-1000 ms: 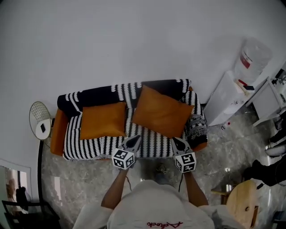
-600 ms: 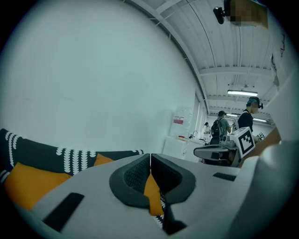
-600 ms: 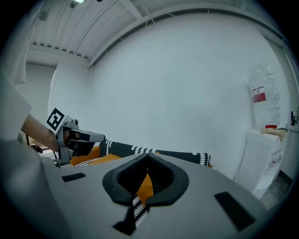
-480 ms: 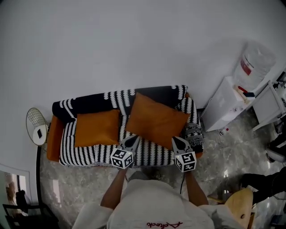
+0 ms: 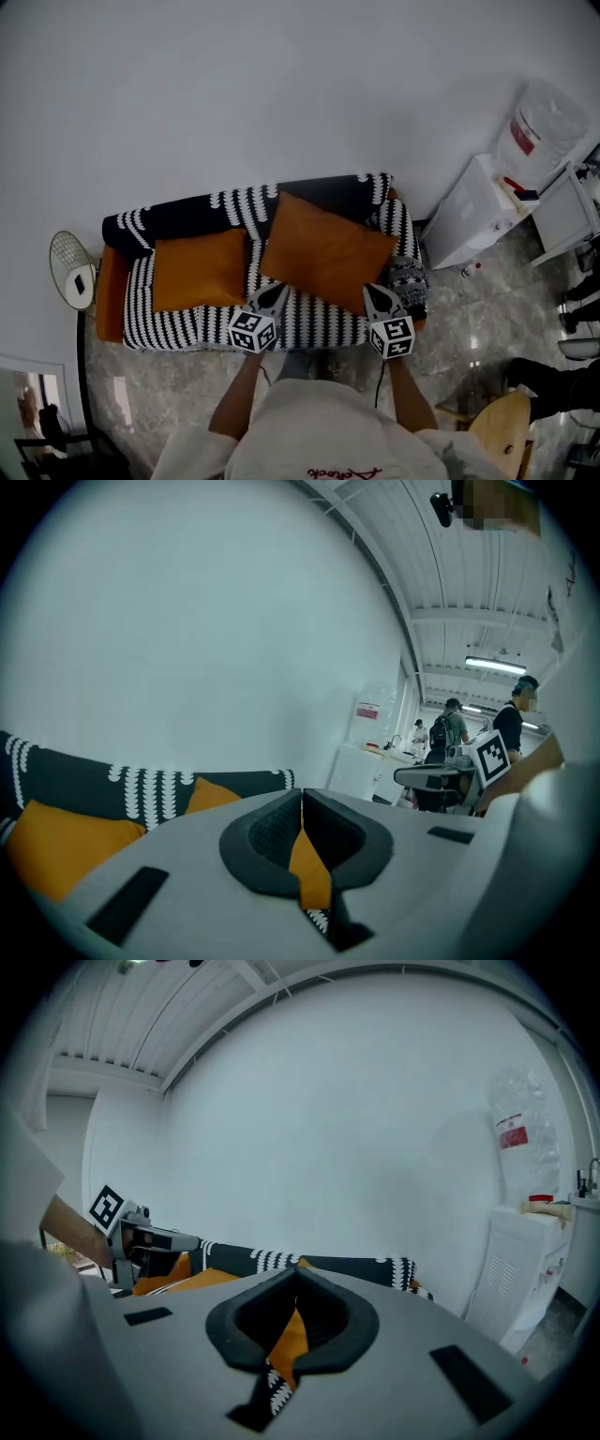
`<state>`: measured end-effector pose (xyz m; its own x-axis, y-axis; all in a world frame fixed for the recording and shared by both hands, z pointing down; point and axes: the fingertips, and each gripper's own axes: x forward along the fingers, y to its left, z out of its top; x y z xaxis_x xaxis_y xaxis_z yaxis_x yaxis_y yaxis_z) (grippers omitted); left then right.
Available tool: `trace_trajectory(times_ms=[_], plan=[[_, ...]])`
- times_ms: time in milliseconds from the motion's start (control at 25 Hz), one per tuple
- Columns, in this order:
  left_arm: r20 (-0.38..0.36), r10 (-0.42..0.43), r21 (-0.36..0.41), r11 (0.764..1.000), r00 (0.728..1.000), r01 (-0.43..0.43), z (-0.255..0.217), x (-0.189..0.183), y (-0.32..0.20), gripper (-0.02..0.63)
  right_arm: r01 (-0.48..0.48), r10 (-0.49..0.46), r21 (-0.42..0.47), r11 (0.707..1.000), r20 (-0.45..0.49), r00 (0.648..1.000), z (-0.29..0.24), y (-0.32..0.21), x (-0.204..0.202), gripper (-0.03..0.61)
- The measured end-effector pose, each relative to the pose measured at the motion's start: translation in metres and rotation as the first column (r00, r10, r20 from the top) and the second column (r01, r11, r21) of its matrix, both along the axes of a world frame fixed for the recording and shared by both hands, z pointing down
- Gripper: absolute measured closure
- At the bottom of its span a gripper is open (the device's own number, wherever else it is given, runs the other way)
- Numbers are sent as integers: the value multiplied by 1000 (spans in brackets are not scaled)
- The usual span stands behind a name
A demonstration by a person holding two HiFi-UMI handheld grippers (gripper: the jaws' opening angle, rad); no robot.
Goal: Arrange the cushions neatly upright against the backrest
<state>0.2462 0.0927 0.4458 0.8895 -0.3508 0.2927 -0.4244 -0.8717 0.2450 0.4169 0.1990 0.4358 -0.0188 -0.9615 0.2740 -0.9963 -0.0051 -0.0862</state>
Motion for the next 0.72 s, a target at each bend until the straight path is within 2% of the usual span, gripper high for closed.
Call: trace_trajectory(times_ms=[480, 720], plan=[[48, 54, -79, 996, 997, -50, 45, 16, -68, 581, -97, 100, -106, 990, 27, 995, 47, -36, 30, 549], [120, 98, -168, 983, 988, -77, 99, 15, -96, 581, -168, 188, -218, 962, 78, 979, 104, -39, 39, 549]])
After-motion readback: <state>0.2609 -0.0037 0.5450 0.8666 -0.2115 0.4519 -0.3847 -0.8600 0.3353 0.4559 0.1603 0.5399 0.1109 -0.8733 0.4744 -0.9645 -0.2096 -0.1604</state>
